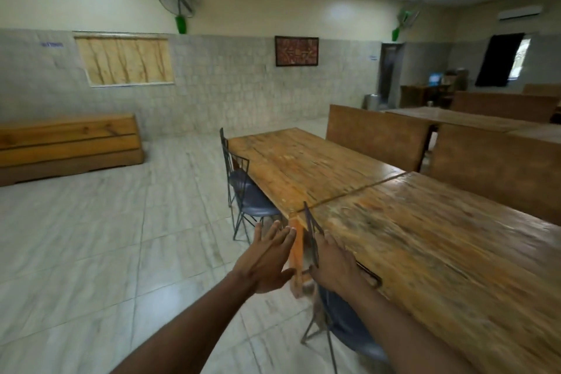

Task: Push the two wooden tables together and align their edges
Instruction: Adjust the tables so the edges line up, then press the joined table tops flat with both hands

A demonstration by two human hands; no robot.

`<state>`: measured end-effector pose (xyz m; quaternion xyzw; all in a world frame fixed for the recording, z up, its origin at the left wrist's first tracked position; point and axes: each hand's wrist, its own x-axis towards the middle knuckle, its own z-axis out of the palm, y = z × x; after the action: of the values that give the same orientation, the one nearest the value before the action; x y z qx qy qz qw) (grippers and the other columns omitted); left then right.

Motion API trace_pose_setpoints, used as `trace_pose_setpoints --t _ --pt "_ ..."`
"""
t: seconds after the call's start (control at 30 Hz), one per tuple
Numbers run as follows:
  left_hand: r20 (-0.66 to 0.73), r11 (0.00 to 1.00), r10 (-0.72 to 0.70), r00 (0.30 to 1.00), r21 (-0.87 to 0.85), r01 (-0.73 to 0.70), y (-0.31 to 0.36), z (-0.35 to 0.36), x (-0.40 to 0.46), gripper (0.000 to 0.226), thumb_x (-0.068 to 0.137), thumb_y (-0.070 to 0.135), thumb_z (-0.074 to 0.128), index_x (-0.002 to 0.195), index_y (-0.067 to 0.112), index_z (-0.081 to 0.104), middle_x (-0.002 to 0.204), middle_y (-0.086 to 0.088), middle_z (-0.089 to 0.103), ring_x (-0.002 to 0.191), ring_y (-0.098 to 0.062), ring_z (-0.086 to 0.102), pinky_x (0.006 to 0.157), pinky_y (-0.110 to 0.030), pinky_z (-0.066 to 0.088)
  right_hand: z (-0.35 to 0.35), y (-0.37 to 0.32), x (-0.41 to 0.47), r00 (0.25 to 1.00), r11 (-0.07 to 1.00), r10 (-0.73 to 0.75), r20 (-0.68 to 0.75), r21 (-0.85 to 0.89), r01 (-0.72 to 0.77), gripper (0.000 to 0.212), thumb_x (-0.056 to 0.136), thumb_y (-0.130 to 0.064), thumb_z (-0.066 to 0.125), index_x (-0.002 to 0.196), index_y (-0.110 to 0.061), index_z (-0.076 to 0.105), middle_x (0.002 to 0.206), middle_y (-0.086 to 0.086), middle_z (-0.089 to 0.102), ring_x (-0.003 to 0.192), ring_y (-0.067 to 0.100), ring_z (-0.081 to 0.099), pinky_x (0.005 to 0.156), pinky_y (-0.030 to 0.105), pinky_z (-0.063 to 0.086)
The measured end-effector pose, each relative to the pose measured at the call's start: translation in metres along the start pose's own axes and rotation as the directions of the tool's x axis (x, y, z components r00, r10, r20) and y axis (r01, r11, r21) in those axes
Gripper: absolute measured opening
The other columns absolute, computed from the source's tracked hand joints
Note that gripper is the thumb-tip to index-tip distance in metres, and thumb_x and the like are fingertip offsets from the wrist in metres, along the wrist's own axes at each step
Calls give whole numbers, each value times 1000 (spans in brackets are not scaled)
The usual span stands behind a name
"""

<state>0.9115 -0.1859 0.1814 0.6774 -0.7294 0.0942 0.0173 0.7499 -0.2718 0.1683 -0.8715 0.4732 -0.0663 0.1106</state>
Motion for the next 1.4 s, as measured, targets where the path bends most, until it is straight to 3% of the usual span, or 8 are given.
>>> trace_pose_setpoints --t 0.3,0.57,0.77,0.87,1.0,1.1,1.27,1.4 --pt "171 999 35 985 0 -35 -181 78 163 88 95 50 53 157 12 3 168 -12 5 153 -33 -2 121 -63 3 86 -24 243 976 988 104 191 90 -123 91 91 -41 64 158 -12 10 167 11 11 149 34 24 112 43 36" --pt "246 985 167 955 -91 -148 -268 141 306 72 101 48 41 156 12 13 167 -13 11 154 -33 4 120 -62 8 117 -26 397 970 964 174 171 169 -203 80 93 -38 63 155 -11 21 165 11 18 145 35 30 108 43 41" --pt "359 922 386 850 -155 -354 -299 235 420 58 106 33 32 157 12 12 168 -11 6 154 -34 2 119 -63 9 175 4 482 913 896 361 192 199 -397 70 100 -36 51 157 -8 21 167 11 14 153 29 13 120 43 25" --pt "396 879 477 784 -220 -424 -308 283 463 60 104 23 31 158 12 6 169 -9 1 154 -34 -3 120 -62 5 192 25 510 844 814 514 152 223 -536 63 101 -33 45 154 -7 25 164 11 20 149 31 19 119 40 25" --pt "333 771 634 698 -343 -536 -314 352 520 60 105 31 26 158 11 3 168 -8 -8 153 -31 -14 122 -57 -5 222 67 554 703 679 698 136 188 -710 65 104 -33 35 159 -9 11 169 8 4 155 28 3 123 43 16" --pt "269 706 703 659 -378 -599 -316 392 546 60 106 38 19 158 11 4 168 -9 -7 153 -29 -15 122 -57 -6 239 88 578 675 659 732 92 155 -736 62 107 -36 26 160 -12 4 169 5 -5 155 26 -9 125 45 0" --pt "39 638 733 679 -387 -666 -313 426 562 60 105 42 17 157 12 16 168 -8 10 155 -27 -3 121 -61 4 270 95 589 633 665 741 -224 121 -737 55 106 -33 26 158 -14 23 167 3 17 155 24 3 126 46 2" --pt "-53 575 760 647 -409 -709 -312 440 571 57 105 40 22 153 9 30 163 -11 28 154 -30 11 119 -63 13 278 101 592 629 664 739 -242 100 -741 56 105 -34 22 158 -19 24 168 2 17 156 22 2 125 48 5"
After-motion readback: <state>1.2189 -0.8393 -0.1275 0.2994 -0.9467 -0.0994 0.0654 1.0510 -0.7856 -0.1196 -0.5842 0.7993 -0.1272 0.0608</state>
